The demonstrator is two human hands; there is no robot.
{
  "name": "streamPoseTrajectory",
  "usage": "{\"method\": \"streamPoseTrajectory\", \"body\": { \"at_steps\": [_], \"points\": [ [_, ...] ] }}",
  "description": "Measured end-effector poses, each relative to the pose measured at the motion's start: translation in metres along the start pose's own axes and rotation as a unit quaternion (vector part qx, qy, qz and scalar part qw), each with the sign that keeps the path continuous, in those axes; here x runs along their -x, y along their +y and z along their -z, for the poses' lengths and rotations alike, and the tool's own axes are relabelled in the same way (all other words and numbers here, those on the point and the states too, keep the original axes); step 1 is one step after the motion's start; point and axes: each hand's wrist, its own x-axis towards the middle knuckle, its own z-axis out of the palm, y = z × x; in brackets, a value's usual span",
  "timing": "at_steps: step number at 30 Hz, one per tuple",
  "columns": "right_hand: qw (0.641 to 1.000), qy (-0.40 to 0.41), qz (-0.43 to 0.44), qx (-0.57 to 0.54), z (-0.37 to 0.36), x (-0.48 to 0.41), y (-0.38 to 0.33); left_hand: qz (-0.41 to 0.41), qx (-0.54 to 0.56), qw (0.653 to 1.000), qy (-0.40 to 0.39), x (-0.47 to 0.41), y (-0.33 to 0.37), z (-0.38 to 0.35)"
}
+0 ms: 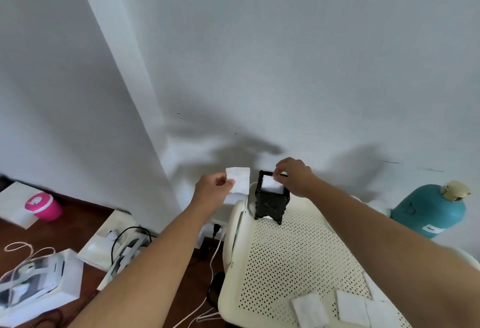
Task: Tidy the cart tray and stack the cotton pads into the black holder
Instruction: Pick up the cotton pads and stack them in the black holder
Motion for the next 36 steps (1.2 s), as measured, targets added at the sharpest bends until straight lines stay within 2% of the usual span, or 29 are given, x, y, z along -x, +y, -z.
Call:
{"method": "streamPoseTrajectory", "body": {
  "at_steps": [11,16,20,23,28,33,36],
  "points": [
    [0.982,0.099,0.063,0.145,-0.013,0.005,-0.001,0.002,0.006,1.0,-0.01,-0.001,-0.002,-0.01],
    [0.98,0.104,0.072,0.155,-0.012,0.005,0.001,0.001,0.004,1.0,-0.008,0.0,-0.001,-0.013],
    [0.988,0.054,0.072,0.129,-0.016,0.005,0.008,0.002,0.003,1.0,-0.01,0.0,-0.001,-0.014],
    [0.993,0.039,0.069,0.086,-0.018,0.005,0.01,0.004,-0.004,1.0,-0.01,-0.001,-0.001,-0.016],
    [0.992,0.112,0.023,-0.057,0.001,0.007,0.008,-0.007,-0.015,1.0,-0.018,-0.006,0.007,-0.02],
    [0.958,0.004,-0.009,-0.288,0.017,0.016,-0.001,-0.015,0.041,0.998,-0.047,-0.008,0.029,-0.036],
    [0.945,0.031,-0.023,-0.324,0.015,0.019,0.0,-0.013,0.061,0.996,-0.067,-0.008,0.038,-0.048]
  ]
}}
